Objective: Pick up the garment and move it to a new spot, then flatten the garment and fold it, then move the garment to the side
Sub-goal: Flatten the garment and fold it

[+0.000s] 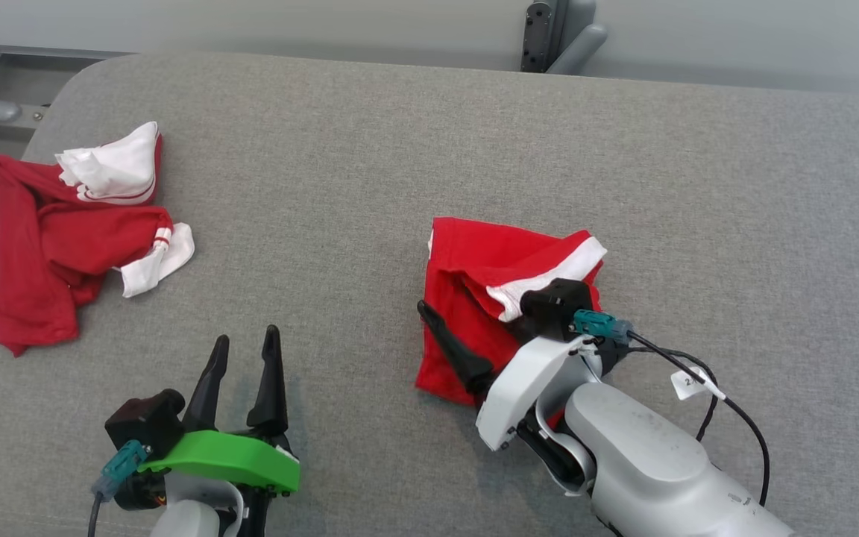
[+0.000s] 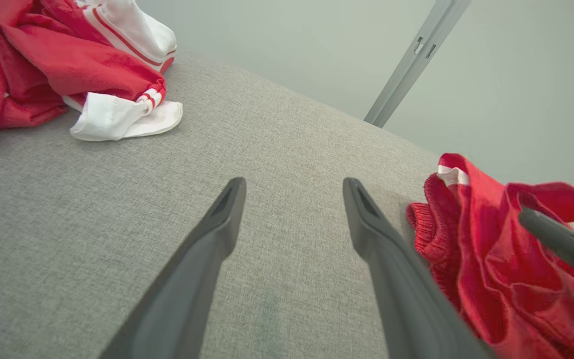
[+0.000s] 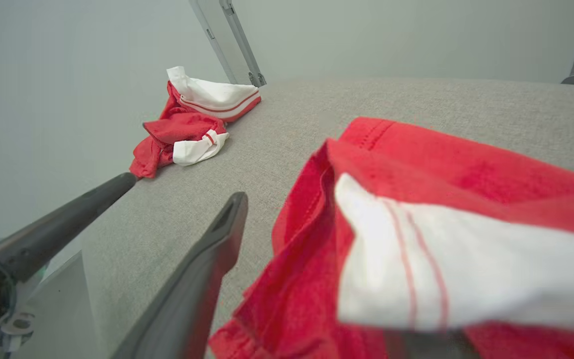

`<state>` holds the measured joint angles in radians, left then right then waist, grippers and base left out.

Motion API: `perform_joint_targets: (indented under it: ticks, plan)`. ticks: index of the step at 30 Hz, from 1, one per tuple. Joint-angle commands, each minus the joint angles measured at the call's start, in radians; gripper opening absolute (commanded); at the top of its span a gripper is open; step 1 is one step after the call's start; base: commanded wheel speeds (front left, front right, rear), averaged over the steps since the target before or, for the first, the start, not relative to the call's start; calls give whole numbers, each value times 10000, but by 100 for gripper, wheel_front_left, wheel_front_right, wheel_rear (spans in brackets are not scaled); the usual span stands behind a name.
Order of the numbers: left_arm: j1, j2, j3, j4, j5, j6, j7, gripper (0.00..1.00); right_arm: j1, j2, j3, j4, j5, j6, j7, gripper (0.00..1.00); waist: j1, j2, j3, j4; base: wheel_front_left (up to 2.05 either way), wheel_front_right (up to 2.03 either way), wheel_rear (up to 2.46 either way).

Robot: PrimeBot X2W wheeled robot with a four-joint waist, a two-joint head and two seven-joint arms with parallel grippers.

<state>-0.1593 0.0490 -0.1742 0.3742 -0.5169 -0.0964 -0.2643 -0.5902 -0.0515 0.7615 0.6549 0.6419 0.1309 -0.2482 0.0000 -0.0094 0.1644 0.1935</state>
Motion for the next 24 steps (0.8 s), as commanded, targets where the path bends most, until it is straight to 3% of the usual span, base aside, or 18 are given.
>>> perform_joint_targets:
  ticks: [1,4,13,24]
  plan:
    - [15,29,115,-21,72,71,-1,100,-73,-43,45,-37,144,-4,-104,100,0,94,-95,-159,0,0,0]
    - [79,32,327,-47,138,107,0,100,-11,-26,-22,-297,58,-4,-171,100,0,94,-216,-405,0,0,0]
    - [185,32,568,-155,165,131,0,100,1312,-584,-1877,-2397,-1122,-2,-170,100,0,94,-305,-1036,0,0,0]
    - [165,32,534,7,101,19,0,100,2159,-959,-2333,-2608,-2044,-1,-173,100,0,94,-260,-1097,0,0,0]
